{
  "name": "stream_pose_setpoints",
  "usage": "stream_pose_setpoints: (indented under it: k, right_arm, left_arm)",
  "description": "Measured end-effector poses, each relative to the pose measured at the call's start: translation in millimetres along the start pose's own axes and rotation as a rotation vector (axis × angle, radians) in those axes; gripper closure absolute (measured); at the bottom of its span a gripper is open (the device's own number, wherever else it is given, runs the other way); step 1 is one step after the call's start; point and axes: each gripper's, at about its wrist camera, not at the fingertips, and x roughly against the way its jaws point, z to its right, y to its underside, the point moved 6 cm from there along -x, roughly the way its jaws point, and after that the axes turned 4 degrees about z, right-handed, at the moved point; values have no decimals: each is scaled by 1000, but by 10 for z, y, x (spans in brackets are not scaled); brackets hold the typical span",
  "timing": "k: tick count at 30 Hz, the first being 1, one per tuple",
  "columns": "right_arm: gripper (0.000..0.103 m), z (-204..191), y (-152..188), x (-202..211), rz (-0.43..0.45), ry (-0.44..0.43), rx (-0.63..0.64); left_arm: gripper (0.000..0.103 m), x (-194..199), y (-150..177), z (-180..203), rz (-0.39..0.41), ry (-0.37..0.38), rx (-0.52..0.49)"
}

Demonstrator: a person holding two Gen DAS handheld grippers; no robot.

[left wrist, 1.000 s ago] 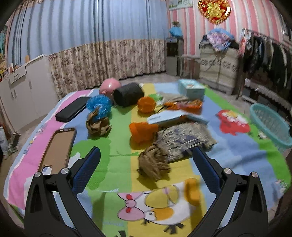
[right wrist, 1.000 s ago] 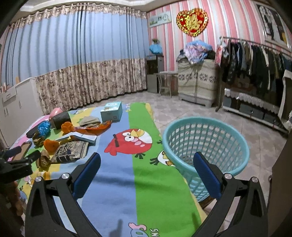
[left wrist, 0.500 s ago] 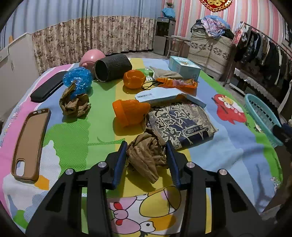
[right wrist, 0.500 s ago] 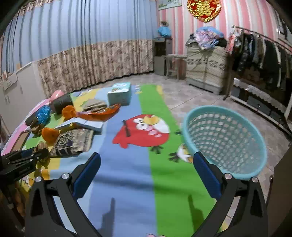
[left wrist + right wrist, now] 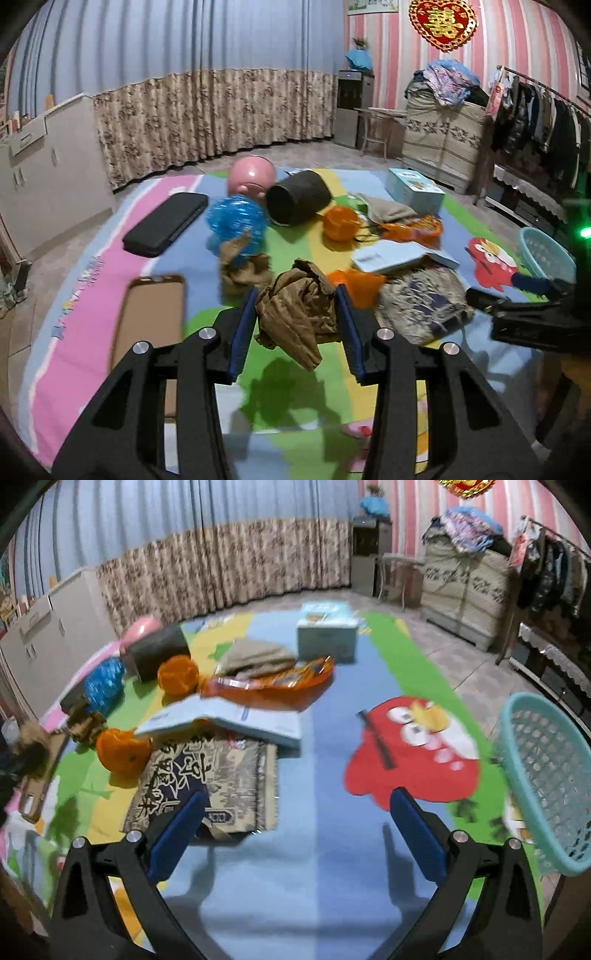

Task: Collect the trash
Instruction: 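Grasp the brown crumpled paper with the left tool while the right tool grasps the patterned wrapper, then carry both items over the blue basket and open both tools to drop them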

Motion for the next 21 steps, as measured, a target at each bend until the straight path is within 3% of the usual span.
stream_pose_setpoints:
  k: [7, 10, 11, 14, 21]
  right_arm:
    - [27, -177, 57, -228, -91, -19, 42]
    - [55, -261, 59, -204, -85, -43, 70]
    - [69, -280, 55, -191, -84, -50, 74]
    - [85, -254, 53, -132, -75, -65, 65]
    - [95, 61, 10, 212, -4, -121, -8]
  left_arm:
    - [62, -51, 25, -207, -1, -16, 32]
    - [62, -58, 48, -212, -1, -16, 34]
    - [62, -59, 47, -215, 0, -18, 31]
    - [62, -50, 39, -213, 7, -16, 29]
    - [62, 34, -34, -10, 30, -12, 6]
